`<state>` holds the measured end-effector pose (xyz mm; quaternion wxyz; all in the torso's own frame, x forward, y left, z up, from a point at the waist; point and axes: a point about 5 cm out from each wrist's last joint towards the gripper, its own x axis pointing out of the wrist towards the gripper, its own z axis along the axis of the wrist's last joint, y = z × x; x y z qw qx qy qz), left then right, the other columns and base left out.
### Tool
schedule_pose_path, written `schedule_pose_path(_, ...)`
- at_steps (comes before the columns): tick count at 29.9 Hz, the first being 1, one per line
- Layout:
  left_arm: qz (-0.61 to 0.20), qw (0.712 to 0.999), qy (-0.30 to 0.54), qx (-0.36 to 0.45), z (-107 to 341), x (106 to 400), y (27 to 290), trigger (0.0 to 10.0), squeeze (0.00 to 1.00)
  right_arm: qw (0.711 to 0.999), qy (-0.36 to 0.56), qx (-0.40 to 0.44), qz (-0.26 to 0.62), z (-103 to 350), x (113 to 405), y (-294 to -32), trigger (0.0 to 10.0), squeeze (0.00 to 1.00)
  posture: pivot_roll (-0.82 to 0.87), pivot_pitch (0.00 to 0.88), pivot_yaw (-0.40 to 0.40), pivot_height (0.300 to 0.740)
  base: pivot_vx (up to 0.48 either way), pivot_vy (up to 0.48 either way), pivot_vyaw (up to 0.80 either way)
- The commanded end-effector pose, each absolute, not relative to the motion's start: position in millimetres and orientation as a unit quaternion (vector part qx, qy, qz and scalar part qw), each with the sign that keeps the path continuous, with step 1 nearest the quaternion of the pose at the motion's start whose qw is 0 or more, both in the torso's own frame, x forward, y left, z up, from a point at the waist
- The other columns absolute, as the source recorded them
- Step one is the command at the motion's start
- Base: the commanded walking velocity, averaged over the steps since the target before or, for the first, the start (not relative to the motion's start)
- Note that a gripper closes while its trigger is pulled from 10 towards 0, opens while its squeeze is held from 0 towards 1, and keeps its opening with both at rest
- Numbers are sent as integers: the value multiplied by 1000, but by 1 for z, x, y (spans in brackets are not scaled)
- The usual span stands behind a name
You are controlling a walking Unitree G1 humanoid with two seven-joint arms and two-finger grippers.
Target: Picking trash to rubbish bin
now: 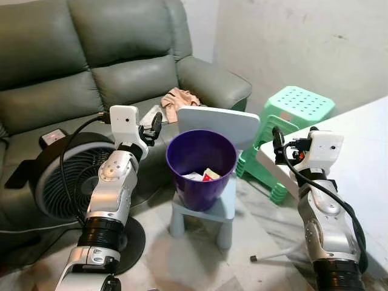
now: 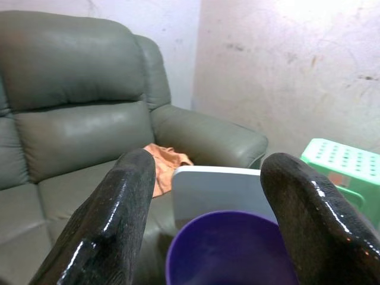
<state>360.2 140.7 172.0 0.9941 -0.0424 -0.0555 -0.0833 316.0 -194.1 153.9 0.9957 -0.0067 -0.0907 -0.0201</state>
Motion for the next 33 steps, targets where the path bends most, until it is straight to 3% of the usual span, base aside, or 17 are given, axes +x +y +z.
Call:
schedule_pose_path(1, -76, 995, -55, -45, 174, 363, 144, 10000, 0, 995, -98, -6, -15, 160, 317, -191, 10000, 0, 30, 0, 6, 740, 0, 0, -775)
schedule_pose_path(7, -77, 995, -49, -45, 170, 364, 142, 10000, 0, 995, -95, -8, -19, 158, 316, -192, 10000, 0, 23, 0, 6, 740, 0, 389, -775)
schedule_pose_path(33, -62, 997, -33, -31, 166, 365, 137, 10000, 0, 996, -84, -9, -20, 157, 314, -192, 10000, 0, 17, 0, -2, 740, 0, 0, -774)
